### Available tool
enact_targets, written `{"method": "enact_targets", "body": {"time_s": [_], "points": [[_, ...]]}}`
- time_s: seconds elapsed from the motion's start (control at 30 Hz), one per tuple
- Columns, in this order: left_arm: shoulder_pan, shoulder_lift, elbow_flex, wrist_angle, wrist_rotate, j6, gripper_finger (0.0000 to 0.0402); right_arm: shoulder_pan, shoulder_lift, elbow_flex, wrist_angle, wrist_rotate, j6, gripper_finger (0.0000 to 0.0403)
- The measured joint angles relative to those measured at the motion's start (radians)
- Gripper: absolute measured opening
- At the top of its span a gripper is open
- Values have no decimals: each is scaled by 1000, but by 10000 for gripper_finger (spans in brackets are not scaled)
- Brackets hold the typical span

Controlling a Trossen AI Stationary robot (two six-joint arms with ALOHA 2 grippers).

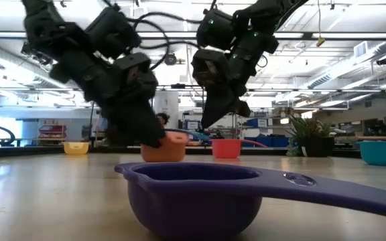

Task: Nest measuring cups in basket
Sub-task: Stack the left blue measuring cup on top of the orange measuring cup

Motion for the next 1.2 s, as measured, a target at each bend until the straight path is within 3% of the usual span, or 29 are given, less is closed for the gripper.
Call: {"method": "enact_targets", "body": {"time_s": [0.3,0.57,0.8,1.03,1.2], "points": [[28,127,152,-117,83,55,139,0,89,3,18,-69,0,2],[56,134,174,-120,122,102,139,12,97,10,30,-123,0,2],[72,116,183,-152,246,96,139,9,94,10,2,-149,-22,2],[81,22,180,-341,217,95,139,7,81,11,9,-143,-37,2],[83,-10,179,-423,112,158,139,6,81,11,25,-132,-56,2]]}}
